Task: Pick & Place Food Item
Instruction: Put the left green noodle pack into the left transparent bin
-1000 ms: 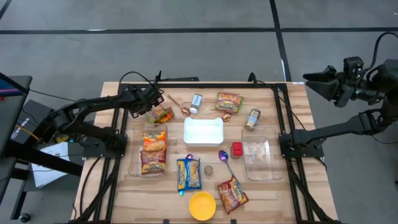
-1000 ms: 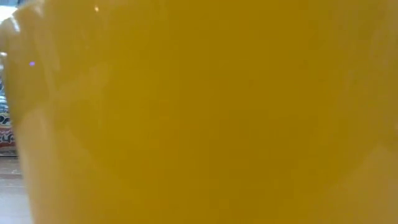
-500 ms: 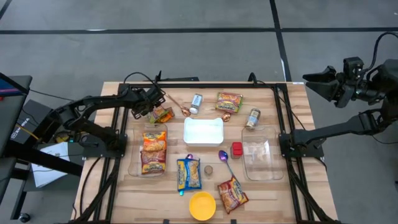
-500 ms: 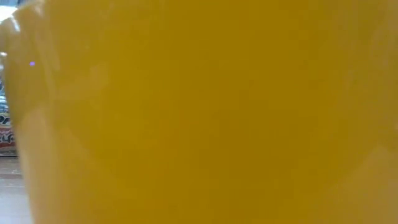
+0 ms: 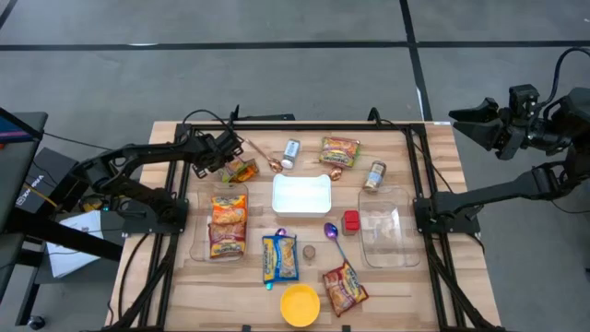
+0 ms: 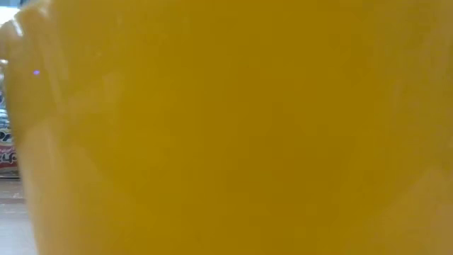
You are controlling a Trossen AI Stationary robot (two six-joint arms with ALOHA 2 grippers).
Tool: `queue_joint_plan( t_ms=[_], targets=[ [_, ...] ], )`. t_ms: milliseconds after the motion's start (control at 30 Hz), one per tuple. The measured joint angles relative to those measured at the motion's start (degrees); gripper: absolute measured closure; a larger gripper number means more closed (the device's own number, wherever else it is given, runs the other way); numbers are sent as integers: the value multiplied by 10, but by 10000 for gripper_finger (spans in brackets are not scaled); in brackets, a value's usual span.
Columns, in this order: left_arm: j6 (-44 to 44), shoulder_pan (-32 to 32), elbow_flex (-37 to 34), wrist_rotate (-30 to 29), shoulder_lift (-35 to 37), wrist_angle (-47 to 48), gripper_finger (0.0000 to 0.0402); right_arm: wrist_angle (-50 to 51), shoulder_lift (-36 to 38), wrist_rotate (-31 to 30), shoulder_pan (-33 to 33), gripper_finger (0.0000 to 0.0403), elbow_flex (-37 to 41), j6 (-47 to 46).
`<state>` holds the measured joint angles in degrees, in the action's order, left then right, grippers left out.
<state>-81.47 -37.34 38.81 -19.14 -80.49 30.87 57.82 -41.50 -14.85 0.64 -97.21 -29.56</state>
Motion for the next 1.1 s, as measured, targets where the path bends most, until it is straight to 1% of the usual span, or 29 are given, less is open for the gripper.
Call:
queue_joint_plan(
  t_ms=[167, 467, 800, 967, 1100],
  targets=[
    [-1, 0, -3, 1, 11, -1, 317, 0, 0, 0, 0, 138, 0, 1],
    [-1, 3, -3, 0, 13, -4, 394, 2, 0, 0, 0, 138, 0, 2],
    [6, 5, -3, 3, 20, -17, 400, 2, 0, 0, 0, 138, 0, 1],
    [58, 7, -3, 5, 60, -17, 401, 2, 0, 0, 0, 138, 0, 0],
    [85, 7, -3, -4, 106, -20, 401, 2, 0, 0, 0, 138, 0, 0]
  ],
)
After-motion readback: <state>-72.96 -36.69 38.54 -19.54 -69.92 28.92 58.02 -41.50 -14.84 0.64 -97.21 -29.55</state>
